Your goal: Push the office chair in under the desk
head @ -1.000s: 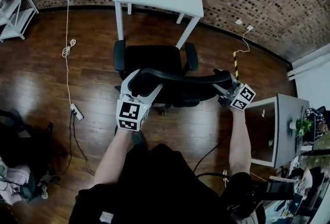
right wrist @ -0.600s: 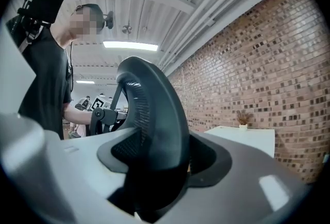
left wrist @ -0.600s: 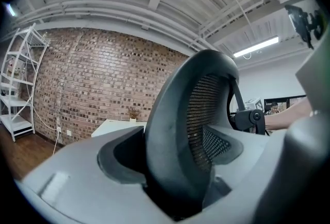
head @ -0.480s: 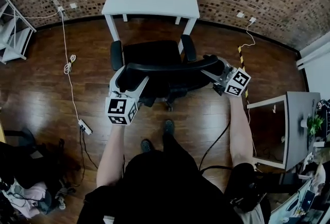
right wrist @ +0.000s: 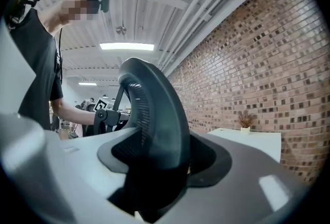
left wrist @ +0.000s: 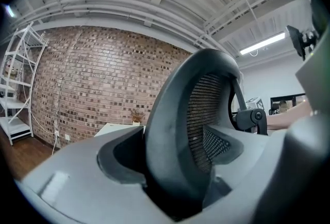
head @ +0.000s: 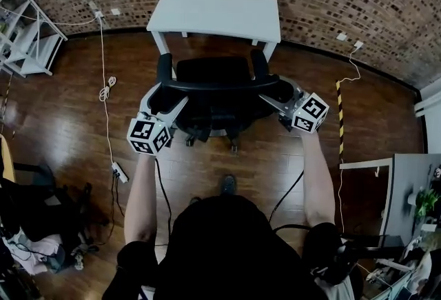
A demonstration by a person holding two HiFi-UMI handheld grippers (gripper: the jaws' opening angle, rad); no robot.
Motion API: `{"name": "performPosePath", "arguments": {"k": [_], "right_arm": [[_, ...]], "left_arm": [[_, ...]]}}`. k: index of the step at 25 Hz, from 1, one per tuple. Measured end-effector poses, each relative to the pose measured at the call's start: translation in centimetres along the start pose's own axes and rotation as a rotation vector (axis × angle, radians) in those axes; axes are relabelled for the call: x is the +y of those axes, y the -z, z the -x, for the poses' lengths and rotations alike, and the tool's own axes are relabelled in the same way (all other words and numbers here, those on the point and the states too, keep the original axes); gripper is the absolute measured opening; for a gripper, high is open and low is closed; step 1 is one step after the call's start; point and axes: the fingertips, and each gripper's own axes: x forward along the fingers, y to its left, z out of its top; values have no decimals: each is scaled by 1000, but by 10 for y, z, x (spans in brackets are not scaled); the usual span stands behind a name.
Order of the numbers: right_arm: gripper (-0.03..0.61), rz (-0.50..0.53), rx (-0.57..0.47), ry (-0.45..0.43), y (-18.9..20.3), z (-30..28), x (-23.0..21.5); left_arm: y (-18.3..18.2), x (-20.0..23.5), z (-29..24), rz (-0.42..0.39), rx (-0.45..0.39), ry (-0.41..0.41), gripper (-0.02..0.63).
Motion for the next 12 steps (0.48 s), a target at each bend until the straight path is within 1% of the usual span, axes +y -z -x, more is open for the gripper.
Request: {"name": "performPosePath", "arguments": {"k": [6,12], "right_arm": [[264,-11,15,6,6,-28,-54],[264,-21,21,3,2,-39,-80]], "left_arm": [[9,39,-50,26,15,4,446],[4,53,-77,45,31,12,445]]}}
